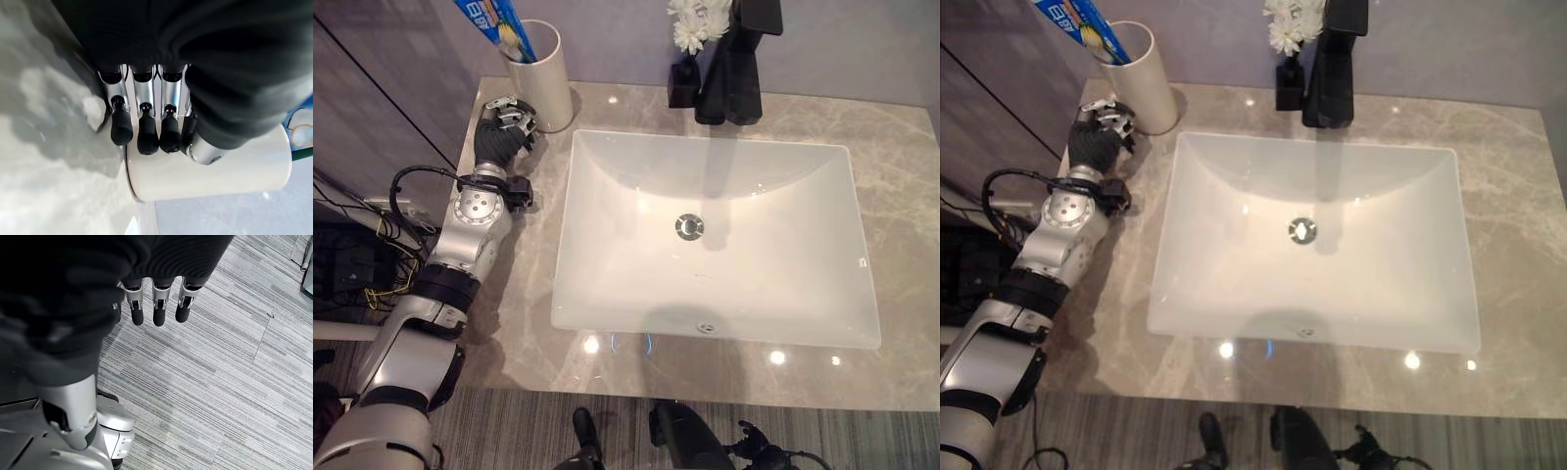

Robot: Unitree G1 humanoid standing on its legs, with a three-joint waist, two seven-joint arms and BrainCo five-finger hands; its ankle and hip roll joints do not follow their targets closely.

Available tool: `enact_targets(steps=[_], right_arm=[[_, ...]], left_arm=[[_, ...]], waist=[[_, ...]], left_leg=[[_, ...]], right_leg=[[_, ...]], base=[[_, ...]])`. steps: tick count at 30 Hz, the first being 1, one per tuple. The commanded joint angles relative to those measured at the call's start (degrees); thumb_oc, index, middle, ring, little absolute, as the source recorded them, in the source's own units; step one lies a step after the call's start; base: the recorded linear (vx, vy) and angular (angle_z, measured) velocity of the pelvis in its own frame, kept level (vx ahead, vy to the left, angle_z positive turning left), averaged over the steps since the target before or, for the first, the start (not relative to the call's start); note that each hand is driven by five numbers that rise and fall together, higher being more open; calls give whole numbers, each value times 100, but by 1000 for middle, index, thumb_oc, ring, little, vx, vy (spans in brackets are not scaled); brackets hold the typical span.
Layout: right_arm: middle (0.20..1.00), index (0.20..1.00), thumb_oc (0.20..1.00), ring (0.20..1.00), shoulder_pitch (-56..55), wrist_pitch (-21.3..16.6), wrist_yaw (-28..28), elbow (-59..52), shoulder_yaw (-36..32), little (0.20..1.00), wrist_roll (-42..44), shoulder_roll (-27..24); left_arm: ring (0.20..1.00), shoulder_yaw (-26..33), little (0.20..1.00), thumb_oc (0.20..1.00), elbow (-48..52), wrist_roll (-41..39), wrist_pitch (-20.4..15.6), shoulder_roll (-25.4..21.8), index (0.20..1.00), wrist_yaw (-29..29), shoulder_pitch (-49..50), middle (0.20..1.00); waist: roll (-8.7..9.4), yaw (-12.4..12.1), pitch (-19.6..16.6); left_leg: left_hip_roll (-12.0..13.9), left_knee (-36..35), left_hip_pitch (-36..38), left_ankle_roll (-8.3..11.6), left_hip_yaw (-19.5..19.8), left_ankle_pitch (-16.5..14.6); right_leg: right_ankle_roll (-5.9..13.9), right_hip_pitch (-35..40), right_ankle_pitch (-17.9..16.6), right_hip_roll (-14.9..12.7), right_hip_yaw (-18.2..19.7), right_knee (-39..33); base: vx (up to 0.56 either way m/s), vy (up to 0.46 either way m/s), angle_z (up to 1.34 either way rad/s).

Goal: Put brush and paste in cup on sink, flatten towel.

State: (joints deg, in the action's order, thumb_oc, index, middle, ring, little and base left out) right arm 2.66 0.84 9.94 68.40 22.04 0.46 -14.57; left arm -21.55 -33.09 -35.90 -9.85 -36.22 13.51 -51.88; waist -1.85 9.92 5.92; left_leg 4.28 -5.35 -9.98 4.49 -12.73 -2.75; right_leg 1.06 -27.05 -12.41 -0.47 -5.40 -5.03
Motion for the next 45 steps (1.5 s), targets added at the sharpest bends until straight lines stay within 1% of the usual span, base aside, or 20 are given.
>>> enact_targets(steps=[1, 3, 9, 16, 19, 24, 28, 32, 36, 45], right_arm=[[1000, 1000, 1000, 1000, 225, -3, 88, -9, 68, 1000, 159, -159], [1000, 1000, 1000, 1000, 244, -19, 85, -51, 94, 1000, 168, -171], [1000, 1000, 1000, 1000, 240, -44, 107, -82, 110, 1000, 181, -179], [1000, 1000, 1000, 1000, 196, -45, 132, -38, 83, 1000, 133, -210], [1000, 1000, 1000, 1000, 209, -67, 153, -72, 70, 1000, 132, -259], [1000, 1000, 1000, 1000, 220, -143, 157, -252, 138, 1000, 214, -251], [1000, 1000, 1000, 1000, 196, -175, 141, -305, 181, 1000, 260, -227], [1000, 1000, 1000, 1000, 157, -218, 144, -283, 207, 1000, 275, -238], [1000, 1000, 1000, 1000, 112, -214, 168, -129, 218, 1000, 251, -249], [1000, 1000, 1000, 1000, 31, -279, 161, -177, 243, 1000, 250, -267]], left_arm=[[200, -71, 200, 200, -462, -31, 139, -123, 200, -14, -200, 200], [200, -84, 200, 200, -575, 30, 139, -132, 200, 62, -298, 200], [200, -20, 200, 200, -660, 8, 76, -157, 200, 138, -341, 200], [200, 167, 200, 200, -803, 5, 93, -306, 200, 217, -195, 200], [200, 296, 200, 200, -1006, 4, 75, -347, 200, 345, -267, 200], [200, 247, 200, 200, -1287, 19, 47, -483, 200, 471, -597, 200], [200, 187, 200, 200, -1337, 60, 36, -556, 200, 494, -732, 200], [200, -45, 200, 200, -1425, 294, 47, -599, 200, 455, -971, 200], [200, -174, 200, 200, -1409, 410, 16, -371, 200, 462, -1106, 200], [200, -292, 200, 200, -1249, 636, 1, 14, 200, 404, -1062, 200]], waist=[[-135, 142, 493], [-170, 142, 503], [-204, 159, 492], [-228, 155, 451], [-261, 151, 470], [-218, 191, 516], [-187, 210, 524], [-174, 270, 544], [-157, 322, 525], [-147, 401, 551]], left_leg=[[122, 35, 429, 360, 140, 614], [132, 35, 427, 381, 148, 687], [171, 35, 429, 411, 149, 739], [254, 35, 474, 443, 125, 815], [294, 35, 514, 462, 110, 866], [323, 35, 419, 500, 145, 970], [337, 35, 375, 506, 107, 982], [371, 35, 358, 524, 13, 990], [380, 35, 330, 529, -15, 941], [354, 35, 358, 505, -49, 838]], right_leg=[[447, 733, 670, -31, -166, 52], [434, 725, 679, -21, -180, 47], [401, 723, 736, 25, -198, 66], [355, 729, 810, 95, -241, 97], [342, 747, 856, 145, -266, 100], [351, 656, 803, 171, -234, 83], [359, 602, 766, 194, -189, 69], [357, 521, 726, 222, -102, 77], [366, 482, 702, 207, -89, 75], [365, 459, 663, 187, -63, 95]], base=[[41, -26, -1], [39, -27, -1], [28, -21, -2], [34, -28, -1], [32, -15, -1], [2, -6, 0], [-2, -3, -1], [-1, 4, -2], [-6, 4, -6], [0, 0, 0]])
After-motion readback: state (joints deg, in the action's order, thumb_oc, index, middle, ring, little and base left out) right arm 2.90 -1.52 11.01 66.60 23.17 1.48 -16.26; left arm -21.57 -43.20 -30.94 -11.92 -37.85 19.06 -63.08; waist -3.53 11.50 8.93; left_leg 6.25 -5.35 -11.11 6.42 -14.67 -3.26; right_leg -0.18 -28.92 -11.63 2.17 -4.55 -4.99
